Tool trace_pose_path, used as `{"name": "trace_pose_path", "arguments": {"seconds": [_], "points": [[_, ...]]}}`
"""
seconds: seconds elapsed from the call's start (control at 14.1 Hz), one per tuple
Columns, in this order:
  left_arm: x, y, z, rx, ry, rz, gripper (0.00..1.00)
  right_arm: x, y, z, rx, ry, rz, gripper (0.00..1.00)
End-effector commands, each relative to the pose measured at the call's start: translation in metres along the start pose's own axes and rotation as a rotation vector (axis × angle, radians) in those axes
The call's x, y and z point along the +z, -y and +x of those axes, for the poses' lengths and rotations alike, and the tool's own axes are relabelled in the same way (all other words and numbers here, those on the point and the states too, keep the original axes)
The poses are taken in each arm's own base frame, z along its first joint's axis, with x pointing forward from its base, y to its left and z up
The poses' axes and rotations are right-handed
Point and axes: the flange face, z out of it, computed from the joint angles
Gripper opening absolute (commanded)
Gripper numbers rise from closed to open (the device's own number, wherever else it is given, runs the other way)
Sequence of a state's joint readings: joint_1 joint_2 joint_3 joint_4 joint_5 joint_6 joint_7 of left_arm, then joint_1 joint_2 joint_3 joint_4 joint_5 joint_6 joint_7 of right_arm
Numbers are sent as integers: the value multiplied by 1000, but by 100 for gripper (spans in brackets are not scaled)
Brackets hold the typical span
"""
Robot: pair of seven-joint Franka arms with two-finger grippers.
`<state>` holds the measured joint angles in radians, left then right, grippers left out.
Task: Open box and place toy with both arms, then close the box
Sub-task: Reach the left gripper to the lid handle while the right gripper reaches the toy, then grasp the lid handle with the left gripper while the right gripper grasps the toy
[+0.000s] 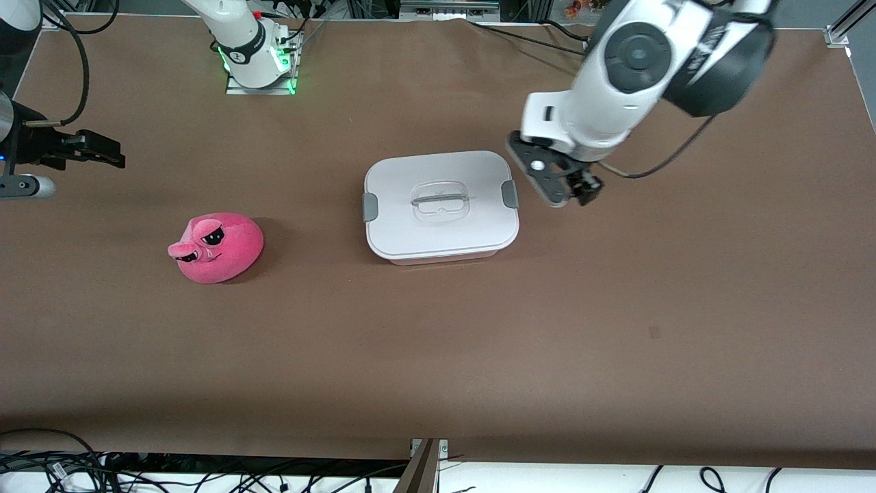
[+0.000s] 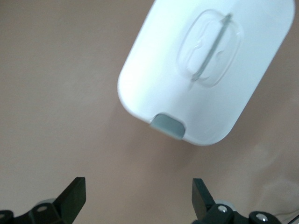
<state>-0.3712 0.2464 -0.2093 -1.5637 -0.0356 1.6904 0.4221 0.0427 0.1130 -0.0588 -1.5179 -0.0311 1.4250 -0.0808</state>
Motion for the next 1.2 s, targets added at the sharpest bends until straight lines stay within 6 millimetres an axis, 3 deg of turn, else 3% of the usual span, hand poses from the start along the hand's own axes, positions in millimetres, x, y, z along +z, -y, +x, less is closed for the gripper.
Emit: {"name": "trace_pose_path", "arguments": {"seconds": [0.0,0.21,0.42,0.57,0.71,1.06,1.13], "points": [[3,-8,29,117,-39,5,100,17,16,15,-24,58,-14,100],[26,-3,46,159,-84,4,100,27,17,19,-30,83,-9,100],[53,-17,68,214,-97,8,100,80,-2,46,-223,180,-8,100],[71,-25,85,230,-130,18,100,109,-19,59,-261,219,17,100],[83,-30,98,242,-163,27,100,128,-18,69,-339,233,26,100],[122,-50,122,279,-183,29,100,184,-13,72,-541,234,62,100],[126,-64,127,290,-196,31,100,193,-12,71,-550,234,63,100]]}}
